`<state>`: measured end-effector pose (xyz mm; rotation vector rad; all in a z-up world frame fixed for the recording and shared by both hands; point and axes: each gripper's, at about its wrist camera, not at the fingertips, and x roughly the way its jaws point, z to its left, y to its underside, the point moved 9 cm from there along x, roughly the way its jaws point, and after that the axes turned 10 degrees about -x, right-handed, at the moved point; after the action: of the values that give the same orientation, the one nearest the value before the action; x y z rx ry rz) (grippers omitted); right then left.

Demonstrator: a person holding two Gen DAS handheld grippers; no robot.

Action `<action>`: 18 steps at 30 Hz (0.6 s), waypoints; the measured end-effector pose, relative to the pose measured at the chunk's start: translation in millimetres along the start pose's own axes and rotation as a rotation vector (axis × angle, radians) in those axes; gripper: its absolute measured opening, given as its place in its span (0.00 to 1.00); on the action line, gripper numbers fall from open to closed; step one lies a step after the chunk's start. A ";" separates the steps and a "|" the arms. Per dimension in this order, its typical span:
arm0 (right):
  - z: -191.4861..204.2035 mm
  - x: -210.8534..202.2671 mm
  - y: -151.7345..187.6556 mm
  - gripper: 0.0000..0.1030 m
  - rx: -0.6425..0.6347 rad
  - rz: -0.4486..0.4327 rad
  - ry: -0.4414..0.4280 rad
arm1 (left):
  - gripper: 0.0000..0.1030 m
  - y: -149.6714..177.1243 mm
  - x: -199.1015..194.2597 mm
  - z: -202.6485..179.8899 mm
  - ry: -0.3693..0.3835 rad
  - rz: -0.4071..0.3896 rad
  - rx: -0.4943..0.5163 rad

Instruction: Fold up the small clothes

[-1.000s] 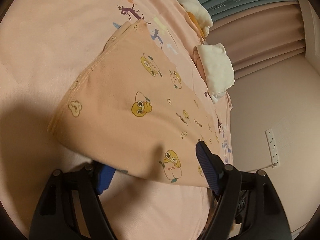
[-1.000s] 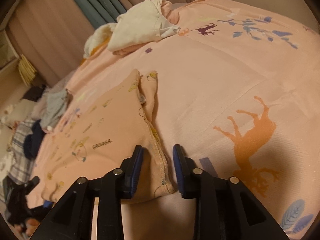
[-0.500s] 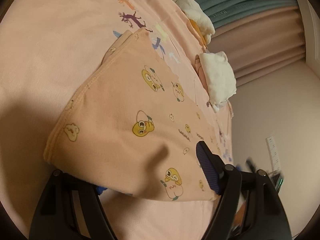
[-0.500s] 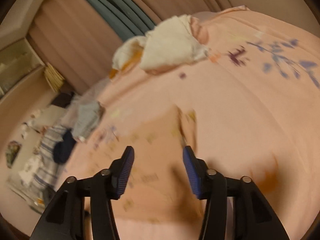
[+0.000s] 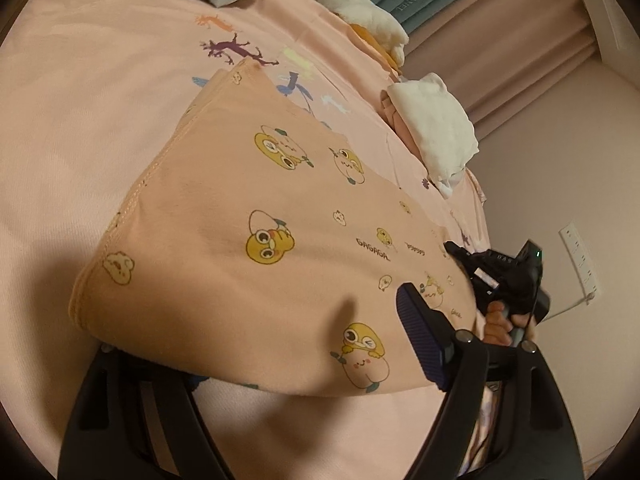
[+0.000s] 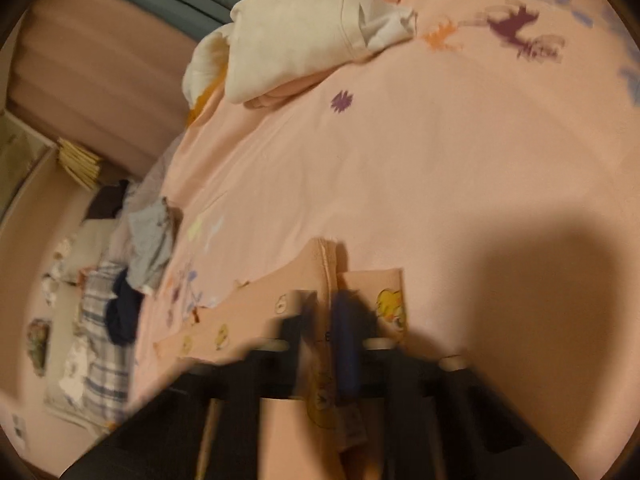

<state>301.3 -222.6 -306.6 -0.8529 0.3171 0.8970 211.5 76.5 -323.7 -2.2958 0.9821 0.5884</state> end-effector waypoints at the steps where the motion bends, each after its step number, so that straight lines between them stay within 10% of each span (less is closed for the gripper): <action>1: 2.5 -1.5 0.4 0.05 0.004 -0.022 -0.024 | 0.78 -1.8 0.2 -0.6 0.006 0.005 -0.017; 8: -5.9 -33.3 -22.6 0.04 0.021 -0.120 0.022 | 0.79 -8.1 -5.3 1.7 0.077 0.030 -0.120; 12: -22.6 -7.4 -9.8 0.04 -0.075 0.005 0.254 | 0.79 -6.1 -6.4 -1.6 0.070 0.029 -0.098; 18: -31.4 -26.4 -18.5 0.05 -0.023 -0.051 0.332 | 0.79 -3.8 -7.8 -1.1 0.072 0.040 -0.087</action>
<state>302.9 -267.3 -302.1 -1.0281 0.5709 0.7111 209.7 81.9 -317.1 -2.3939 1.0579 0.5788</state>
